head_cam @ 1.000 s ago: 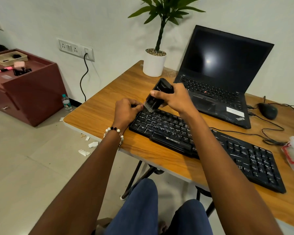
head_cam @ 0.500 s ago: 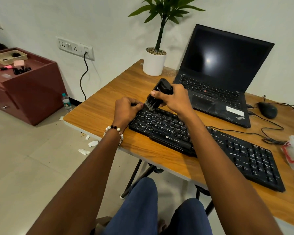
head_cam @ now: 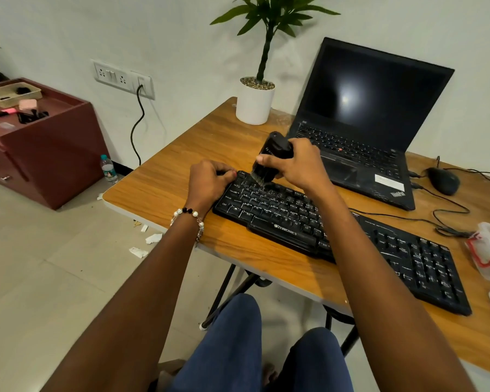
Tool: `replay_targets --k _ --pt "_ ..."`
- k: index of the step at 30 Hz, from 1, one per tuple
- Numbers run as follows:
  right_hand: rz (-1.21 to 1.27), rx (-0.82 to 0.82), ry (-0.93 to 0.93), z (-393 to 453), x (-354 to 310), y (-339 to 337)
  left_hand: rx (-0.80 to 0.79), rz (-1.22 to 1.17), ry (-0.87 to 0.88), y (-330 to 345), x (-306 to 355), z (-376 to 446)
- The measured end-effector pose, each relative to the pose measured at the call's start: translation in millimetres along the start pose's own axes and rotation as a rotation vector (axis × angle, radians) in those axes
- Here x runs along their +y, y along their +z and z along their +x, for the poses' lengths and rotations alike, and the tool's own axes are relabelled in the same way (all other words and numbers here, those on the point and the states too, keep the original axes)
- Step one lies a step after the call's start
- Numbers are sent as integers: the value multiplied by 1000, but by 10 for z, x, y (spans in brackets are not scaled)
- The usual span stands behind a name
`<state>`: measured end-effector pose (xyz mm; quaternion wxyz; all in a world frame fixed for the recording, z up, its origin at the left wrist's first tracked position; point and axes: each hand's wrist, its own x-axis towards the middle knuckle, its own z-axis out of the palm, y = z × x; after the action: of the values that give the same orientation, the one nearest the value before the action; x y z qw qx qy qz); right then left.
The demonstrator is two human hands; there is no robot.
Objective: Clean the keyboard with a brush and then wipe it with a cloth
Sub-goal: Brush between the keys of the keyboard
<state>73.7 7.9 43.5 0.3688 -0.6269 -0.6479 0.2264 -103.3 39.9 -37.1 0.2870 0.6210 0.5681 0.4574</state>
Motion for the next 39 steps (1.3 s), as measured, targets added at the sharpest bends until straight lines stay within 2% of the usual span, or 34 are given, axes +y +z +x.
replay_targets --k 2,5,7,9,11,16,19,23,25,29,31,34,39 --pt "-75 -87 -4 -22 -23 23 -3 9 12 -6 8 -9" --pt "74 -212 35 -53 -62 13 -2 13 28 -21 11 -14" --pt "160 -174 41 -48 -49 -12 -6 5 22 -19 16 -15" --pt "-1 -44 -17 -27 -31 -28 -5 10 14 -13 9 -13" --pt "-93 -12 -50 -36 -14 -19 -6 12 14 -9 1 -9" --pt "46 -190 43 -89 -19 -40 1 6 19 -7 2 -10" --pt "190 -192 52 -78 21 -112 -2 8 22 -9 3 -3" --pt "-21 -68 5 -67 30 -119 4 26 17 -8 -8 2" --pt "-67 -101 0 -87 3 -85 3 33 28 -7 -4 -1" --pt "82 -249 52 -104 -7 -128 5 36 38 -15 16 -21" --pt "115 -202 58 -82 22 -184 3 38 37 -14 17 -20" --pt "-42 -104 28 -93 39 -203 5 41 24 -3 6 -10" --pt "21 -215 68 -139 31 -173 0 41 25 -11 18 -17"
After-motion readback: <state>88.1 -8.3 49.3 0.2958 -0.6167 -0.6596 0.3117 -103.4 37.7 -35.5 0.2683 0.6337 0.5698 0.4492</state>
